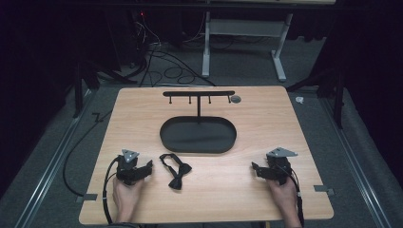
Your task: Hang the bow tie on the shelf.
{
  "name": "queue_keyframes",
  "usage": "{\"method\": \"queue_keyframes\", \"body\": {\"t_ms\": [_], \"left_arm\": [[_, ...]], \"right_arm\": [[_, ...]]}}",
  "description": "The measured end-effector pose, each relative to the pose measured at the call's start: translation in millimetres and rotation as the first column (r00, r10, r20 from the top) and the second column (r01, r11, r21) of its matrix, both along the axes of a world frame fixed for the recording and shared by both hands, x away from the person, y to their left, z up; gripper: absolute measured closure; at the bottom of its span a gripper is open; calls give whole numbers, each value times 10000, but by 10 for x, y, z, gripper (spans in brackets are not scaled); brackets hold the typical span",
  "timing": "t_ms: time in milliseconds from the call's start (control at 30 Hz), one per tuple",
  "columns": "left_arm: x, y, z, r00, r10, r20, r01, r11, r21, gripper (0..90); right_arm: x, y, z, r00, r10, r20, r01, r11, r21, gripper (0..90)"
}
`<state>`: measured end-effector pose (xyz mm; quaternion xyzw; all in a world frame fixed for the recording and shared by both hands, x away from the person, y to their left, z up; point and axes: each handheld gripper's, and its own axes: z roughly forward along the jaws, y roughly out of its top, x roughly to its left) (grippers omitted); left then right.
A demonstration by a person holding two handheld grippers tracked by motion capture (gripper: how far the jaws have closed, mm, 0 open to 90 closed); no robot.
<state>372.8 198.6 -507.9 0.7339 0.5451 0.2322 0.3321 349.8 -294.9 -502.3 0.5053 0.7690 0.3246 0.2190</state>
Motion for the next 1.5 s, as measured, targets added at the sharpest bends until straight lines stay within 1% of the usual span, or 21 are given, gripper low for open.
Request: {"method": "queue_keyframes", "body": {"t_ms": [167,300,333,367,400,500,567,733,833,867,1000,1100,1200,1267,1333,1367,1433,1500], "left_arm": [[-2,3,2,10000,-2,23,2,10000,35,287],[7,9,8,9999,-97,72,96,9999,81,339],[8,7,18,9999,-149,52,148,9997,175,353],[6,2,27,9998,-164,88,161,9996,236,360],[2,-5,35,9997,-171,159,168,9997,200,361],[-15,-21,66,9993,-313,215,315,9995,-76,370],[-25,-34,83,9991,-405,151,410,9986,-332,379],[-35,-37,144,9985,-548,50,551,9952,-813,395],[-30,-48,172,9979,-648,-37,636,9877,-1429,402],[-28,-59,173,9977,-680,-52,664,9860,-1527,403],[-1,-112,161,9965,-774,-330,719,9872,-1422,406],[14,-160,178,9956,-893,-279,846,9865,-1403,405],[40,-215,208,9945,-1025,-207,982,9836,-1512,408],[63,-260,218,9932,-1117,-334,1052,9822,-1553,418],[80,-288,216,9925,-1155,-403,1062,9773,-1832,435],[91,-307,214,9921,-1155,-485,1045,9765,-1888,436],[113,-355,200,9913,-1182,-574,1067,9792,-1726,436],[135,-396,179,9898,-1204,-760,1078,9824,-1525,437]], "right_arm": [[-1,0,0,10000,16,-13,-16,10000,-21,285],[0,-5,0,10000,20,6,-20,10000,-5,285],[1,-6,0,10000,24,4,-24,10000,5,284],[0,-5,0,10000,3,-12,-3,10000,39,283],[0,-6,0,10000,12,-14,-12,10000,28,282],[0,-3,0,10000,36,-8,-36,10000,-2,281],[0,-5,0,10000,32,-13,-32,10000,17,281],[1,-7,-1,10000,39,0,-39,10000,16,282],[1,-6,0,10000,38,2,-38,10000,6,282],[2,-6,-1,10000,45,5,-45,10000,3,282],[2,-6,-1,10000,41,5,-41,10000,3,282],[1,-5,-1,10000,38,3,-38,10000,4,282],[1,-5,-1,10000,38,4,-38,10000,0,282],[1,-6,-1,10000,40,4,-40,10000,5,282],[1,-6,0,10000,34,1,-34,10000,6,282],[2,-7,0,10000,33,1,-33,10000,15,282],[0,-6,0,10000,12,-14,-12,10000,49,282],[2,-7,0,10000,35,1,-35,10000,15,282]]}}
